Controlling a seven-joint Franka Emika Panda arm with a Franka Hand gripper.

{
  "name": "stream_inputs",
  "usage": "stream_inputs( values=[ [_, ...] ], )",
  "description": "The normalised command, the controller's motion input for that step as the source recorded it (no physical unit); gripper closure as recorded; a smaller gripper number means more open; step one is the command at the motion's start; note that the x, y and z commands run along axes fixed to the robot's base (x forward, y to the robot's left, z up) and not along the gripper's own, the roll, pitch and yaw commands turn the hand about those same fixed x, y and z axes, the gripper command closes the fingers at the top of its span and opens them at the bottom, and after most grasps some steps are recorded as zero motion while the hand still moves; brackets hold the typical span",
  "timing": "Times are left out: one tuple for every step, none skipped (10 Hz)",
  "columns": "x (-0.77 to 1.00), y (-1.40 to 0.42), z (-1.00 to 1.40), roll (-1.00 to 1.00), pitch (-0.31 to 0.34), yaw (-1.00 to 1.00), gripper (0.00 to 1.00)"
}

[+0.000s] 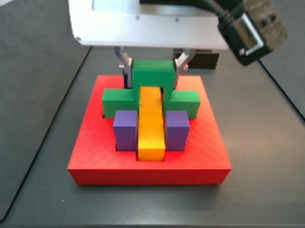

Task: Pick up the green object. Move up. Move to above the board. Insert the green object.
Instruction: Insert the green object.

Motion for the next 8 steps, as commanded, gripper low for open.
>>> stream_inputs(
  values=[
    [0.13, 0.0, -0.32, 0.0, -0.057, -0.09, 1.0],
    [0.04, 0.0, -0.35, 0.02, -0.059, -0.1, 1.0],
    [0.0, 0.0, -0.37, 0.0, -0.074, -0.1, 1.0],
    [0.0, 0.0, -0.4, 0.0, -0.1, -0.1, 1.0],
    [0.0, 0.0, -0.44, 0.01, -0.116, -0.09, 1.0],
    [-0.08, 0.0, -0.44, 0.03, -0.123, -0.06, 1.0],
    [-0.07, 0.0, -0.31, 0.05, -0.077, -0.01, 1.0],
    [0.0, 0.0, 0.0, 0.0, 0.0, 0.0, 1.0]
  ],
)
